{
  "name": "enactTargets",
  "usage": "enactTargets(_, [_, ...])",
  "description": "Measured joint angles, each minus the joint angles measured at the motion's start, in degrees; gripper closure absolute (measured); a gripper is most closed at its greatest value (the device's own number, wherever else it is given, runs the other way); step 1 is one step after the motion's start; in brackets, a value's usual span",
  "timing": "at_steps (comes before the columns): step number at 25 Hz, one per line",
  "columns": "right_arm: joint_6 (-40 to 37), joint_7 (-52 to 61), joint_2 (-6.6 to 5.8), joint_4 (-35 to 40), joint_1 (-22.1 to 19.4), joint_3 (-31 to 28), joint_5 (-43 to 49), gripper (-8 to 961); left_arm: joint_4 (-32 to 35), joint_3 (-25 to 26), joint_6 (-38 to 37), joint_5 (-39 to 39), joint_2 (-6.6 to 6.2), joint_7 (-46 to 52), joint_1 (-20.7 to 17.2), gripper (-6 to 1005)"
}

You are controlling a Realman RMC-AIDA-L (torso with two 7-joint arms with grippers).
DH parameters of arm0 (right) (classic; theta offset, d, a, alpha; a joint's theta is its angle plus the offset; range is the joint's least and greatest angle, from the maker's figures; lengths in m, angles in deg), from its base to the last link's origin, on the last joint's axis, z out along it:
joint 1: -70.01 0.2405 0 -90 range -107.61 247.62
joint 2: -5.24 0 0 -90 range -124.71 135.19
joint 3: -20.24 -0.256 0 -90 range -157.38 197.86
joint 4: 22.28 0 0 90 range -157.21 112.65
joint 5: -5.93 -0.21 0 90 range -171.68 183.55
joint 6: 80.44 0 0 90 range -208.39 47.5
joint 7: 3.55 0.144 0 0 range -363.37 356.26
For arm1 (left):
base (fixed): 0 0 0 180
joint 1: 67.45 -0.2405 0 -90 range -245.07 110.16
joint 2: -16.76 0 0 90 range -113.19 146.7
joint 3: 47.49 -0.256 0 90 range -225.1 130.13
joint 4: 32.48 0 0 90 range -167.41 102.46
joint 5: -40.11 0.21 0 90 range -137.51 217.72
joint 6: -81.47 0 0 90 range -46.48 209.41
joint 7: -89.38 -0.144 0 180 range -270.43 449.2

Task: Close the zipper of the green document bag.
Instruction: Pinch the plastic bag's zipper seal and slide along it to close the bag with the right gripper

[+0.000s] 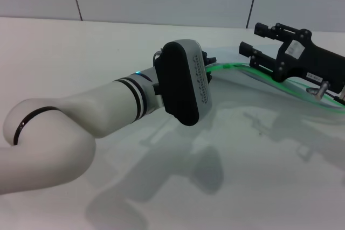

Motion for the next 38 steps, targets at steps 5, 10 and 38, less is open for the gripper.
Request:
enactTargets(5, [0.08,-6.71,1.15,-2.69,1.21,-0.33,-0.52,390,1.42,0.41,-0.03,-1.0,-0.05,0.0,-0.68,944])
enactTargets(10, [-0.34,-14.07,2.56,-3.75,1.87,-0.46,-1.14,401,1.67,0.61,-0.05,-2.35,-0.08,0.0,-0.82,944])
enactTargets(38, [1.43,-33.94,5.02,-3.55,1.34,-0.45,-1.09,429,5.99,1.51,-2.68,-3.59,-0.09,-0.12,-1.83,944])
